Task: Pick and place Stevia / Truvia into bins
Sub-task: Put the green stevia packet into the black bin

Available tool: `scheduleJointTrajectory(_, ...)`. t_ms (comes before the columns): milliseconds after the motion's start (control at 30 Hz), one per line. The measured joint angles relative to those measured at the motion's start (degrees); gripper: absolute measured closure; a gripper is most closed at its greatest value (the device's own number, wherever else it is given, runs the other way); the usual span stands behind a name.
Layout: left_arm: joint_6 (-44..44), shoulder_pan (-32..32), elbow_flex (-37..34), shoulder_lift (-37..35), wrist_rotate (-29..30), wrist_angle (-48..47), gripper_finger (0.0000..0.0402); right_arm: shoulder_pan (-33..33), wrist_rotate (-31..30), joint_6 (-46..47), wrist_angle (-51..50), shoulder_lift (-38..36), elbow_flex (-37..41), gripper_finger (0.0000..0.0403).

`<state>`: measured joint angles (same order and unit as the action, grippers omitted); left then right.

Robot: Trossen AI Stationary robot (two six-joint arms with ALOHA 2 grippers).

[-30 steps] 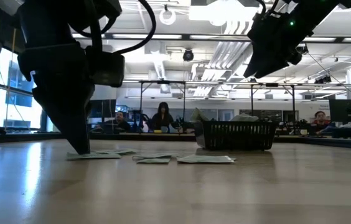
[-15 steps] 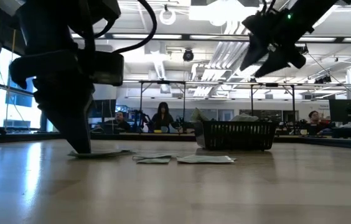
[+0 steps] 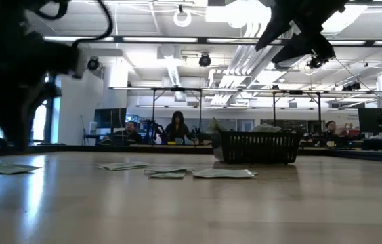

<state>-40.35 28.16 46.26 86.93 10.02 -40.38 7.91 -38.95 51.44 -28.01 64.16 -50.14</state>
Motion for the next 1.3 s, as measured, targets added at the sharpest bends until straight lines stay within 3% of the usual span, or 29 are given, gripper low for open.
scheduleJointTrajectory(167, 1.7, -4.4, 0.3, -6.5, 7.0, 4.3, 0.0380, 4.8, 1.7, 4.4, -2.6, 0.0, -0.6, 0.0153)
scheduleJointTrajectory(300, 8.2, -11.2, 0.4, -10.0, 8.0, 9.5, 0.0380, 6.0, 10.9, 14.8, -13.9, 0.0, -0.6, 0.0153)
scheduleJointTrajectory(367, 13.8, -14.8, 0.4, -11.4, 5.9, 11.8, 0.0380, 7.1, 14.5, 19.0, -18.8, 0.0, -0.5, 0.0153)
scheduleJointTrajectory(500, 23.5, -22.8, 2.0, -11.3, -0.1, 20.1, 0.0380, 11.2, 15.0, 23.8, -23.0, 0.0, -0.5, 0.0153)
scheduleJointTrajectory(633, 31.6, -27.4, 4.7, -9.2, -13.9, 16.4, 0.0379, 13.0, 15.4, 26.8, -25.0, 0.0, -0.5, 0.0153)
scheduleJointTrajectory(733, 36.2, -26.6, 4.6, -8.9, -21.9, 8.8, 0.0351, 13.2, 15.6, 27.2, -25.8, 0.0, -0.5, 0.0153)
scheduleJointTrajectory(967, 37.5, -18.0, 4.6, -9.0, -20.5, -4.2, 0.0243, 12.1, 13.3, 25.7, -26.3, 1.3, -0.5, 0.0153)
scheduleJointTrajectory(1133, 37.5, -11.5, 3.4, -7.9, -17.7, -3.8, 0.0183, 9.8, 13.0, 22.7, -26.1, 3.4, -0.5, 0.0153)
scheduleJointTrajectory(1300, 36.9, -7.7, -2.9, -7.3, -16.3, 2.5, 0.0149, 8.4, 13.8, 20.2, -25.6, 5.1, -0.5, 0.0153)
